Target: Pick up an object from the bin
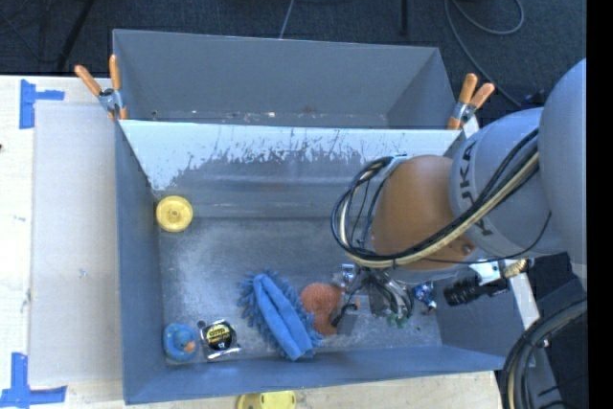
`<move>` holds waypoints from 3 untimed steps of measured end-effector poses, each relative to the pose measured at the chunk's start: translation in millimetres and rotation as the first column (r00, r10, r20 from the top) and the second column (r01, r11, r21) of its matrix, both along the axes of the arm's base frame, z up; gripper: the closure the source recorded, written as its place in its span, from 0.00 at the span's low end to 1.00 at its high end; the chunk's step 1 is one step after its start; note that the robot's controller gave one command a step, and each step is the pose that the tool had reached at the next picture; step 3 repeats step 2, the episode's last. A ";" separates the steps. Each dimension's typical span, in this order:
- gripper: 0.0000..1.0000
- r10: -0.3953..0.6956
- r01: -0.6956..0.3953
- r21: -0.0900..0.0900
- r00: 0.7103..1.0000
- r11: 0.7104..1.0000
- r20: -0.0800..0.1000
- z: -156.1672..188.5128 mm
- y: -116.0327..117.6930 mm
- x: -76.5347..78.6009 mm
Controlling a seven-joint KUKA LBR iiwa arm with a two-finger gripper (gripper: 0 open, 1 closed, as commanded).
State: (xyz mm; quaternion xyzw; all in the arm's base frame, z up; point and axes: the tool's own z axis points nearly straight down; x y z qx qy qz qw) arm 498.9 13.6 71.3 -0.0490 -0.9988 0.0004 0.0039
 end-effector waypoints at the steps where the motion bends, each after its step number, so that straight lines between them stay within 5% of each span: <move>1: 1.00 0.001 -0.001 0.000 1.000 1.000 0.000 0.0 0.1 0.0; 2: 1.00 0.008 -0.008 0.000 1.000 1.000 0.014 174.5 -4.8 -21.5; 3: 1.00 0.008 -0.008 0.000 1.000 1.000 0.014 174.5 -4.8 -21.5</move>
Offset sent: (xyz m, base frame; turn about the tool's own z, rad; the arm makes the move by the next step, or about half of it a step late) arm -0.0230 -0.0041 0.1725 -0.0071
